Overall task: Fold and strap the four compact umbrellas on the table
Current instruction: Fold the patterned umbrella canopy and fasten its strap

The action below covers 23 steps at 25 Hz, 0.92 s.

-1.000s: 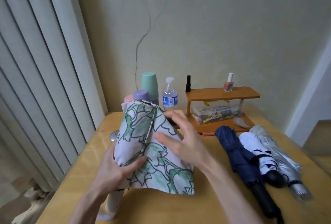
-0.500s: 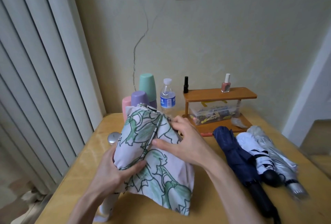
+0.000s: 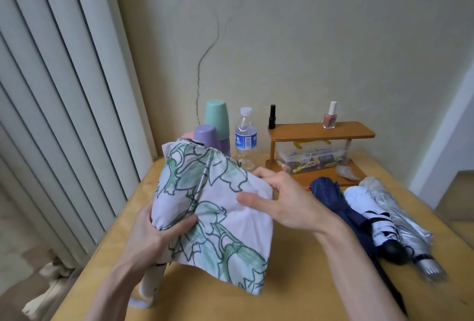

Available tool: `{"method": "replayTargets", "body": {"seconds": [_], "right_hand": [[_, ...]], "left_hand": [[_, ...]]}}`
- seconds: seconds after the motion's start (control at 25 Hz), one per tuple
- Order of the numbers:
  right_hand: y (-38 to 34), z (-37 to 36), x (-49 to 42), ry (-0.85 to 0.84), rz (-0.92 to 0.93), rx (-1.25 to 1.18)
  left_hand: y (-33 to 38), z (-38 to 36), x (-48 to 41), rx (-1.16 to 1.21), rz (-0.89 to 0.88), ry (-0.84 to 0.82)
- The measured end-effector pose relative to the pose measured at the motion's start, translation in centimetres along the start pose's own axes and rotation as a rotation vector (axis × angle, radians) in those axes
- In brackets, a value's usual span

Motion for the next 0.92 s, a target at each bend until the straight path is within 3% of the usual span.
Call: {"method": "replayTargets", "body": {"seconds": [0.24, 0.44, 0.8, 0.92], "right_hand": [[-0.3, 1.1, 0.5, 0.044, 0.035, 0.064], [0.0, 2.6, 1.4, -0.035, 0.056, 0.019], [-0.2, 2.9, 1.0, 0.206, 0.088, 0.151], [-0.1, 2.3, 0.9, 0.2, 0.028, 0.143]], "left_hand": [[-0.2, -0.2, 0.1, 0.012, -0.013, -0.014], [-0.7, 0.7, -0.1, 0.075, 0.015, 0.023], [-0.8, 0.3, -0.6, 0.076, -0.011, -0.001], [-0.9, -0.1, -0.5, 0.089, -0.029, -0.001]]}}
Point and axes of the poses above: each hand's wrist, its own x-axis away from the middle knuckle, its own z-axis out of the back of the hand, y = z × x, the point moved 1 cm from there along -x, towards the middle knuckle, and after that the axes turned 5 degrees about -x, right-handed, at the moved point
